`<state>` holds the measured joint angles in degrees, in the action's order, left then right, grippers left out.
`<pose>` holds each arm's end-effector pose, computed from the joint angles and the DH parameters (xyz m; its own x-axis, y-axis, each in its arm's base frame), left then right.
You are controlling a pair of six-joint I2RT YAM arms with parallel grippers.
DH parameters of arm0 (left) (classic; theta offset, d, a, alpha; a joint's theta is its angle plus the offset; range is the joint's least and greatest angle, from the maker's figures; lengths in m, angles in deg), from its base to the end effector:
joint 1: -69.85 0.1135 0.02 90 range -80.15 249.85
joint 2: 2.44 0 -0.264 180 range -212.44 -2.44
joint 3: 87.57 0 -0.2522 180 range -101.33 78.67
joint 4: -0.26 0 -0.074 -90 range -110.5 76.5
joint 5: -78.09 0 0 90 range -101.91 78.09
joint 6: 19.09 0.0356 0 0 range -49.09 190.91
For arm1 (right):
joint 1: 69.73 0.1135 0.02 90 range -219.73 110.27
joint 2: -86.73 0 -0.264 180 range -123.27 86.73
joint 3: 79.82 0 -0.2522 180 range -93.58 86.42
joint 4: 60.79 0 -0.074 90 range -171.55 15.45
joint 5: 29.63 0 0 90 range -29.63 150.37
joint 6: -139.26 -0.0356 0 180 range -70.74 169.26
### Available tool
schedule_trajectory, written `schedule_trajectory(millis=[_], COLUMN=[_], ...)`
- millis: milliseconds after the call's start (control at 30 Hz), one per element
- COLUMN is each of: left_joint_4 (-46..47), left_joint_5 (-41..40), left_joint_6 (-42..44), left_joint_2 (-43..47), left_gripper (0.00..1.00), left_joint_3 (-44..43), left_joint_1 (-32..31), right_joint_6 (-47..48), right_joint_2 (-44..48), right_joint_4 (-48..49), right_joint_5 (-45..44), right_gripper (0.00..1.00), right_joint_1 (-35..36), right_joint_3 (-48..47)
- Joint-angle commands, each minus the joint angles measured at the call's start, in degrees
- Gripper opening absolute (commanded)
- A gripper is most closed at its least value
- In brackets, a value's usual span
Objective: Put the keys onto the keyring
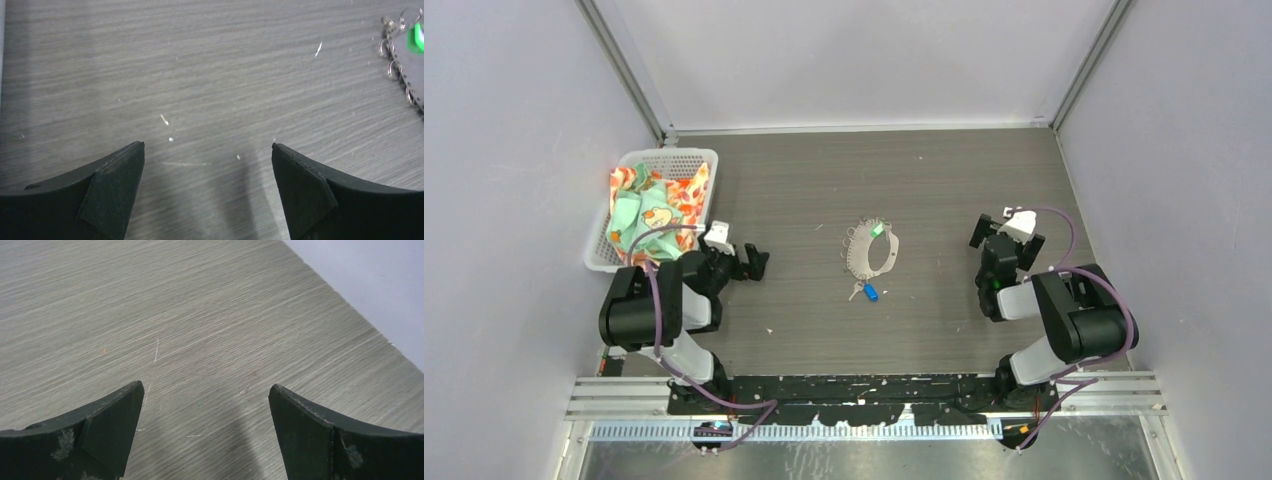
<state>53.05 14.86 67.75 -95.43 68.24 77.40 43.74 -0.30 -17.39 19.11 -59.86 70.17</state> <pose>0.2268 0.0139 0.1128 -0.2902 -0.0881 -0.9529 0.2963 0.9385 -0.1770 0.2420 0.0183 0.1419 -0.1826 0.0416 -0.9823 0.5226 0.8504 -0.0611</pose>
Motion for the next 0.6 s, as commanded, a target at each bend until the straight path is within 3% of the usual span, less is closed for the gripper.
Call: schedule_trajectory(millis=[0,33,67,100,567], left_joint_4=[0.1,-1.5,-3.5,-6.0,-9.6], left_joint_5=[-6.0,-6.2,-6.5,-6.6,-8.1], left_joint_6=[-1.6,-1.0,-0.3,0.9,2.3], left_joint_2=[2.5,2.3,2.5,3.1,3.4], left_gripper=[1.0,1.0,1.0,1.0,1.0], left_joint_3=[-5.3,-6.5,-7.4,-8.5,-9.7], left_joint_1=[0.8,0.2,-0.4,-1.1,-2.8], right_joint_6=[0.1,0.2,-2.2,-4.1,-4.2], right_joint_2=[-4.5,-4.3,-2.2,-2.3,-2.0], right_joint_4=[12.2,8.9,0.2,-2.3,-1.7], right_joint_5=[11.0,10.5,13.3,17.8,20.1], right_gripper=[1.0,1.0,1.0,1.0,1.0], right_joint_1=[-3.6,-3.5,-4.9,-8.2,-9.1], right_joint_3=[1.5,0.1,-2.7,-4.0,-3.4])
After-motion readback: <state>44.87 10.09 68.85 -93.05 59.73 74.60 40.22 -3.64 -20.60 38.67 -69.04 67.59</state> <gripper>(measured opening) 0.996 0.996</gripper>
